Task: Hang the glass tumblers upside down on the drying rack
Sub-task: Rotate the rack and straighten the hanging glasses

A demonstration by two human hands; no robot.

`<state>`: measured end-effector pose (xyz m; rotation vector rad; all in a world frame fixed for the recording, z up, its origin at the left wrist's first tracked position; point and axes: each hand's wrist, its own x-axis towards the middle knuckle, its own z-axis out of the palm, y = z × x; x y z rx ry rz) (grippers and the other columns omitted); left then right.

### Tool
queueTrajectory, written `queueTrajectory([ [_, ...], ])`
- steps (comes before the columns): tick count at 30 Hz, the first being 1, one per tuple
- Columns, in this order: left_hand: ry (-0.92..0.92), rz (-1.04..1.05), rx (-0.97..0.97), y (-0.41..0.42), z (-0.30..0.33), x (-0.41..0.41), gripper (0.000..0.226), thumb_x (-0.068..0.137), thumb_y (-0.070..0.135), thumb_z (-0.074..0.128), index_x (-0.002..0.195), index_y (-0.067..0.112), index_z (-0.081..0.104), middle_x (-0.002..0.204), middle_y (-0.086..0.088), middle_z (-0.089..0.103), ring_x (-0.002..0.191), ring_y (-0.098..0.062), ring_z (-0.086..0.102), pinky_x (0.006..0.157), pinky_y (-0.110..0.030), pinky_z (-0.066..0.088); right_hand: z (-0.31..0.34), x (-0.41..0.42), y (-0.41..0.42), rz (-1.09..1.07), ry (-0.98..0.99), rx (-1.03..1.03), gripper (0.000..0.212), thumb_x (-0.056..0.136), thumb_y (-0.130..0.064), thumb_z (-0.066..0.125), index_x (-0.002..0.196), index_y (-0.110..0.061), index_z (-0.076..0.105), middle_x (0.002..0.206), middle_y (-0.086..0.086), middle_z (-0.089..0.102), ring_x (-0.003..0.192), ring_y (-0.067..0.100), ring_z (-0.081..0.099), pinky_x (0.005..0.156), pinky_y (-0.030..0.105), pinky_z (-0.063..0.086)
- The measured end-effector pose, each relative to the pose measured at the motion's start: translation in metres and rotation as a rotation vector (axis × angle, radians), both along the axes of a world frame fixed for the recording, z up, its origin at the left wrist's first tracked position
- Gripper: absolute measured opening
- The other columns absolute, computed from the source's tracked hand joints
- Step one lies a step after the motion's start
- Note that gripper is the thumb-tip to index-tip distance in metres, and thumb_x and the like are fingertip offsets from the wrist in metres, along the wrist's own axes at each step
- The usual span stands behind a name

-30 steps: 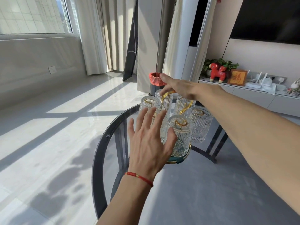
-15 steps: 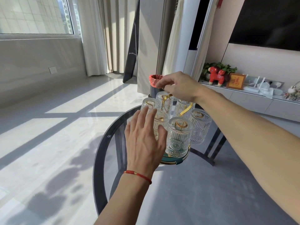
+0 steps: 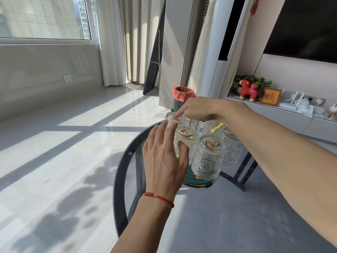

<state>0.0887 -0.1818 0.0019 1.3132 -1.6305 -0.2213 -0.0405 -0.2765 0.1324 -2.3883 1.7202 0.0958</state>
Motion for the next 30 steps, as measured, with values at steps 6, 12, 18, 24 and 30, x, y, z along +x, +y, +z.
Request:
queueTrajectory([
  [6, 0.007, -0.002, 0.007, 0.001, 0.001, -0.001, 0.052, 0.091, 0.031, 0.050, 0.142, 0.024, 0.054, 0.153, -0.001, 0.051, 0.144, -0.024, 0.041, 0.119, -0.044, 0.034, 0.003, 0.005, -0.008, 0.017, -0.024, 0.081, 0.048, 0.099, -0.005, 0.039, 0.137, -0.019, 0.066, 0.152, 0.002, 0.054, 0.138, 0.018, 0.046, 0.102, 0.022, 0.027],
  [12, 0.004, -0.006, 0.029, -0.001, -0.001, 0.001, 0.050, 0.093, 0.032, 0.051, 0.143, 0.027, 0.052, 0.154, 0.001, 0.050, 0.146, -0.023, 0.039, 0.121, -0.043, 0.031, -0.001, 0.008, -0.010, 0.018, -0.022, 0.067, 0.045, 0.100, -0.006, 0.039, 0.136, -0.013, 0.066, 0.149, 0.004, 0.057, 0.133, 0.016, 0.049, 0.096, 0.019, 0.028],
  [18, 0.004, -0.008, 0.040, 0.000, -0.001, 0.001, 0.050, 0.093, 0.031, 0.052, 0.143, 0.027, 0.051, 0.154, 0.001, 0.049, 0.146, -0.023, 0.038, 0.121, -0.042, 0.030, 0.001, -0.001, -0.014, -0.033, -0.113, -0.019, 0.051, 0.093, -0.001, 0.042, 0.122, -0.024, 0.076, 0.136, -0.002, 0.066, 0.121, 0.010, 0.053, 0.095, 0.025, 0.034],
  [24, 0.020, -0.012, 0.036, 0.000, 0.001, 0.000, 0.050, 0.093, 0.032, 0.050, 0.142, 0.026, 0.052, 0.153, 0.000, 0.051, 0.145, -0.023, 0.039, 0.121, -0.042, 0.030, -0.002, -0.001, -0.013, -0.035, -0.057, -0.040, 0.060, 0.084, 0.004, 0.042, 0.119, -0.029, 0.077, 0.104, -0.016, 0.070, 0.103, 0.010, 0.061, 0.084, 0.024, 0.048],
  [30, 0.018, -0.015, 0.040, 0.000, 0.000, 0.001, 0.051, 0.092, 0.033, 0.049, 0.143, 0.026, 0.052, 0.153, 0.000, 0.050, 0.145, -0.023, 0.039, 0.120, -0.043, 0.032, -0.004, 0.001, -0.012, -0.016, -0.005, -0.073, 0.060, 0.083, 0.002, 0.042, 0.123, -0.029, 0.075, 0.079, -0.026, 0.054, 0.076, 0.000, 0.052, 0.059, 0.018, 0.037],
])
